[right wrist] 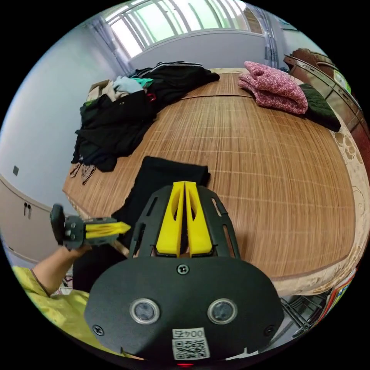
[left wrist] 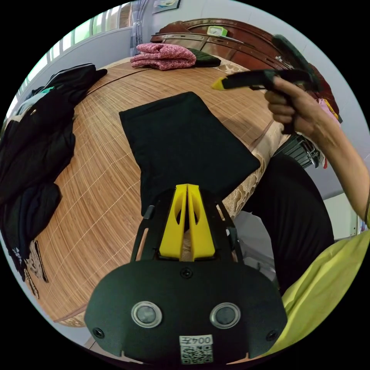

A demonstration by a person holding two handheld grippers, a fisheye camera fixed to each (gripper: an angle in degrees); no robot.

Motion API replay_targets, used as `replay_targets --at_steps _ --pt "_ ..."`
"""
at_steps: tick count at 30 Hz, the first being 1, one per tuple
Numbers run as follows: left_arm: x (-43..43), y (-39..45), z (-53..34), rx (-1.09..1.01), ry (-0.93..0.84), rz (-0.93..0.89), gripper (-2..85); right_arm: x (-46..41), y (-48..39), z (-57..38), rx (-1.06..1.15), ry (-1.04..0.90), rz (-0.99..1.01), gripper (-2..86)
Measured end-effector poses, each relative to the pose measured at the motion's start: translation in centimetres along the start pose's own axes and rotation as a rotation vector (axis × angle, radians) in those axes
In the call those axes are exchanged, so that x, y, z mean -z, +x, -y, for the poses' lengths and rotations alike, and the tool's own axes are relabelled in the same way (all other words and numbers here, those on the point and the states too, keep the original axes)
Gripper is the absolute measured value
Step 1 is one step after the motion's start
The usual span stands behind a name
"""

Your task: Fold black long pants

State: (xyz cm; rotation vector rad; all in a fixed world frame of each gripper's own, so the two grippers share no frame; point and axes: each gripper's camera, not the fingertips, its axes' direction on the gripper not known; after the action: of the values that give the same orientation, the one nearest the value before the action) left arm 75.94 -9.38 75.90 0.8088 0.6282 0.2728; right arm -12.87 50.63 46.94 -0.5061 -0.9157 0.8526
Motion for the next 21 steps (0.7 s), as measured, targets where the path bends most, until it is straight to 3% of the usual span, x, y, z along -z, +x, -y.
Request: replay_targets --at_steps 6,12,18,21 --pt "0.0 1.4 0.7 -0.001 -0.007 0.022 0.2 -5.5 2.3 1.6 -0.014 -0.216 -0.094 -0.7" --pt "0.2 2.8 1.1 -0.004 -0.005 0.037 0.2 -2.2 3.5 -2.0 -0.069 -0.085 -0.008 0.2" --pt "1.3 3.7 1.3 0.031 0.012 0.019 0.2 -0.2 1.8 -12.1 -0.062 0.002 0.118 5.3" --pt "4.1 3.5 1.8 0.089 0.100 -0.007 0.1 -0.4 1.7 -15.7 -0.056 0.036 0.116 5.3"
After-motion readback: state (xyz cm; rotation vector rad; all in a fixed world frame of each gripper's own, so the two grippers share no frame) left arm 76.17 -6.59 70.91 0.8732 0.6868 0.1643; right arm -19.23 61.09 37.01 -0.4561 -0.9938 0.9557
